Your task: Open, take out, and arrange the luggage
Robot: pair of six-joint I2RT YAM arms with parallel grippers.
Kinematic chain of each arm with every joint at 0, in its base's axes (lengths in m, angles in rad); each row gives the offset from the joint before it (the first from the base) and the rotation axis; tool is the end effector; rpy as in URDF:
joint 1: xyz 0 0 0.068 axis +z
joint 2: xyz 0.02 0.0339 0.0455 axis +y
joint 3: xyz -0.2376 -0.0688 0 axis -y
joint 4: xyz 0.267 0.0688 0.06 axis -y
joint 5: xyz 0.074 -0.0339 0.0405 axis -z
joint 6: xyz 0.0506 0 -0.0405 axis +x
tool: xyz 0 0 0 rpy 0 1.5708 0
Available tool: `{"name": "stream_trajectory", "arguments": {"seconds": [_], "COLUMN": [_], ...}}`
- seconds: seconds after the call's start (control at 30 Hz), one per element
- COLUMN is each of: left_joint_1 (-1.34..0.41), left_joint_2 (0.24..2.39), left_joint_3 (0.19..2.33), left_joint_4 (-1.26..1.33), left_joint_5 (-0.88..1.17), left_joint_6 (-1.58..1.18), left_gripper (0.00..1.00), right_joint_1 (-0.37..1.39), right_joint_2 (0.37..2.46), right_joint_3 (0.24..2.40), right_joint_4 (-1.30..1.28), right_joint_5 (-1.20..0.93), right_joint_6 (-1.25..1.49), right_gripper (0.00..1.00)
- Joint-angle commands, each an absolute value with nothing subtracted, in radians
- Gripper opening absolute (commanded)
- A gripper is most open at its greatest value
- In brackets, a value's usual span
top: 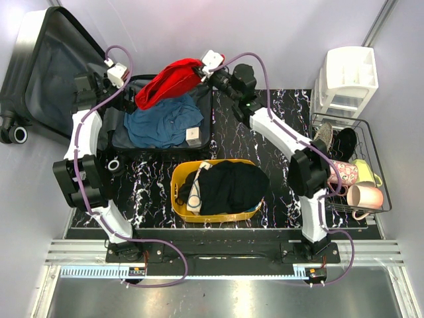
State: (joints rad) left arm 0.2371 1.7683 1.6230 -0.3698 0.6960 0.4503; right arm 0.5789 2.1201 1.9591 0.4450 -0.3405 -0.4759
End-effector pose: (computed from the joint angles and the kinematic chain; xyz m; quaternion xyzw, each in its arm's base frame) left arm 0.4331 0.0713 0.3116 0.2572 0.7892 -0.1178 0.5451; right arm 0.4378 0.3063 0.3667 -0.4147 0.4427 0.1421 0.7822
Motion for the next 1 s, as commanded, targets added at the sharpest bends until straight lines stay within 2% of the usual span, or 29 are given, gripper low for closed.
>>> {"name": "stream_trajectory", "arguments": {"seconds": [0.0,0.27,0.5,0.77,0.9,0.97], "left_joint_1": [0.235,0.221,0.206,0.17,0.16,0.158], "left_joint_2": [1.766,1.72,1.623,1.51,1.471,1.45], "left_joint_3": [1.667,1.614,1.51,1.375,1.347,1.33], "left_joint_4": [-0.351,-0.35,-0.351,-0.347,-0.363,-0.371], "left_joint_5": [0.715,0.701,0.701,0.683,0.673,0.667], "left_joint_6": [0.419,0.403,0.414,0.422,0.433,0.446], "left_gripper": [0.82,0.82,0.82,0.82,0.81,0.82], "right_joint_1": [0.569,0.569,0.604,0.776,0.799,0.799], "right_joint_2": [1.879,1.519,1.303,1.253,1.206,1.163], "right_joint_3": [1.882,1.495,1.329,1.235,1.168,1.086], "right_joint_4": [0.652,0.537,0.407,0.367,0.394,0.318], "right_joint_5": [-0.345,-0.517,-0.62,-0.537,-0.505,-0.502], "right_joint_6": [-0.486,-0.474,-0.439,-0.554,-0.612,-0.691], "right_gripper": [0.0,0.0,0.0,0.0,0.0,0.0]}}
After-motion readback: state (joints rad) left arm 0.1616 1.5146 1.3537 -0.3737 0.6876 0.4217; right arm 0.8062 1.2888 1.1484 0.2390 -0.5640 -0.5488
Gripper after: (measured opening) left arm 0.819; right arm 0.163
